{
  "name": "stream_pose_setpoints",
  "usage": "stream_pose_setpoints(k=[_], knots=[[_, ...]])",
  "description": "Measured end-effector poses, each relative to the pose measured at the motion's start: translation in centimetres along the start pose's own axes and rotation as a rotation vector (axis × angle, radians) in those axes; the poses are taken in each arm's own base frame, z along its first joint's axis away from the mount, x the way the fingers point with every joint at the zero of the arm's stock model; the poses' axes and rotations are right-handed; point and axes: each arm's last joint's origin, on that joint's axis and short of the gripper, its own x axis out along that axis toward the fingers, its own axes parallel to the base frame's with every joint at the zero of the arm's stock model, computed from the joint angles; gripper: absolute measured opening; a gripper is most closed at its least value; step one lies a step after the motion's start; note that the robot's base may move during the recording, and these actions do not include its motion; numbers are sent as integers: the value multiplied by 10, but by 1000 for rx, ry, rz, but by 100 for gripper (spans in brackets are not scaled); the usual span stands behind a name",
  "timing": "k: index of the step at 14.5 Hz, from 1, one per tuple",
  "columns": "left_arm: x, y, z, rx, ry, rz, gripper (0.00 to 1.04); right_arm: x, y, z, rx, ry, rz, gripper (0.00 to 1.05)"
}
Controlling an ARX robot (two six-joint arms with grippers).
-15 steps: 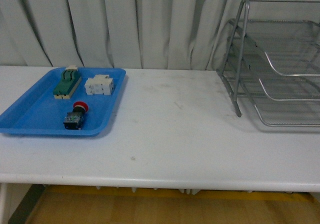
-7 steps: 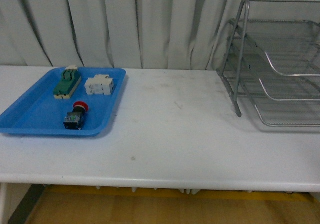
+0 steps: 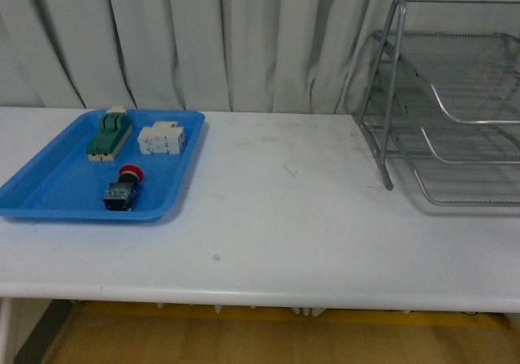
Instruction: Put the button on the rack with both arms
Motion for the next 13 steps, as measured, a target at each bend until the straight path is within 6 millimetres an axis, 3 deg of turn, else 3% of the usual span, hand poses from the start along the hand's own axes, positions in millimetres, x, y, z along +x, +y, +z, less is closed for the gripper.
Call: stream_pose_setpoints(k=[2,4,8,13], knots=[[0,0,0,0,0,0,98,6,-27,-13,165,14,-18,98],[0,0,0,0,0,0,98,15,-42,-26,280,32,5,98],[0,0,0,0,0,0,98,41,-56,-56,382,86,13,98],[0,0,0,0,0,0,98,48,-66,-93,424,180,-17,98]])
